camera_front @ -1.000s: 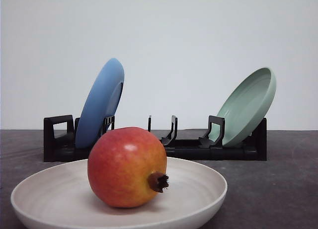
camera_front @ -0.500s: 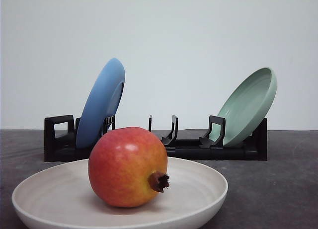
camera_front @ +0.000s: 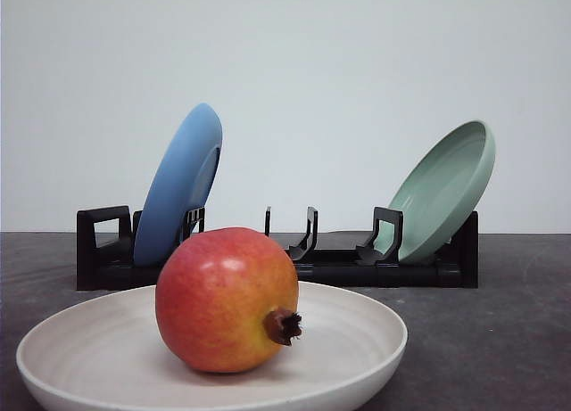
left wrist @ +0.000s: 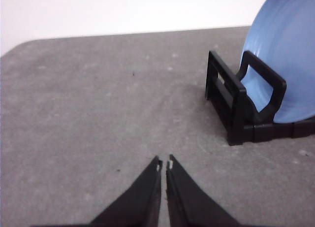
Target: Place pomegranate in white plate
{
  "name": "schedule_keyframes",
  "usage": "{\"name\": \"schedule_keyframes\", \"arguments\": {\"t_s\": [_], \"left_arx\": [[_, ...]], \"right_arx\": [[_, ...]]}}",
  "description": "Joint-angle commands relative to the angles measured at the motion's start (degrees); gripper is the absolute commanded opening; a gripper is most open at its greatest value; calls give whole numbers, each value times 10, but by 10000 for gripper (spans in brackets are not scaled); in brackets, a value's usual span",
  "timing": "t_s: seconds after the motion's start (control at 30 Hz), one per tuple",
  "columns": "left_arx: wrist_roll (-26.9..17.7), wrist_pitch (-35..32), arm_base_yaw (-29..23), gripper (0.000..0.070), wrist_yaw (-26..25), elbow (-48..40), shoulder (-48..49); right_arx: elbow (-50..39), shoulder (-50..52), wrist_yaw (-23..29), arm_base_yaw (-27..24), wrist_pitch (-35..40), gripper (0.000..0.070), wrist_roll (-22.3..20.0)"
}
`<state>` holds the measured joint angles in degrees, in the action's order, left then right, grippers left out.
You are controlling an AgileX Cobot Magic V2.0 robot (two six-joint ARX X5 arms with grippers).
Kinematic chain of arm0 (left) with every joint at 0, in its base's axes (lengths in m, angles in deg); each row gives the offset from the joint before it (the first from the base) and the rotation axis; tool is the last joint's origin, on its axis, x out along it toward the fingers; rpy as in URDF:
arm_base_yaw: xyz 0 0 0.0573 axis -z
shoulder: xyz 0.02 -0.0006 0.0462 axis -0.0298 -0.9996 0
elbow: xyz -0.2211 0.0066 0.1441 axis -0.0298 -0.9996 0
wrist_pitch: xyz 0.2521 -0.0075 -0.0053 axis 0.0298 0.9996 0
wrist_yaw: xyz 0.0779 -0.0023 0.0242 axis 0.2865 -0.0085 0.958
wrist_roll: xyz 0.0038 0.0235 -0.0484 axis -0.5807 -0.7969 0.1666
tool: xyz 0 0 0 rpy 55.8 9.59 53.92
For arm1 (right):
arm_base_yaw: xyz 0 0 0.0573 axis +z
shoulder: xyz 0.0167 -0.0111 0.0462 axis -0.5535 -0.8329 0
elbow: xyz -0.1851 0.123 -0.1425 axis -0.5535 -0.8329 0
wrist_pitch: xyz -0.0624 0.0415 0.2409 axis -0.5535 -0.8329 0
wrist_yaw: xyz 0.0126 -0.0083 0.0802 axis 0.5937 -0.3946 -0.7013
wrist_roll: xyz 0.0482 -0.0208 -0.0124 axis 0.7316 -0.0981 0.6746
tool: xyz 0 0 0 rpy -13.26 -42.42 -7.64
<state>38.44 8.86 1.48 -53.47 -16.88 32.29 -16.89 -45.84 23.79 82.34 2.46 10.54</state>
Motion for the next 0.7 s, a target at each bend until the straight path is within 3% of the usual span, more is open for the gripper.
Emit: {"name": "schedule_keyframes", "arguments": {"t_s": [0.0, 0.43, 0.67], "left_arx": [[-12, 6, -4, 0, -4, -6, 3], [-21, 6, -7, 0, -3, -6, 6], [12, 5, -6, 0, 14, -6, 6]], "right_arx": [[3, -2, 0, 6, 6, 0, 0], [3, -2, 0, 6, 6, 0, 0], [3, -2, 0, 6, 6, 0, 0]]}}
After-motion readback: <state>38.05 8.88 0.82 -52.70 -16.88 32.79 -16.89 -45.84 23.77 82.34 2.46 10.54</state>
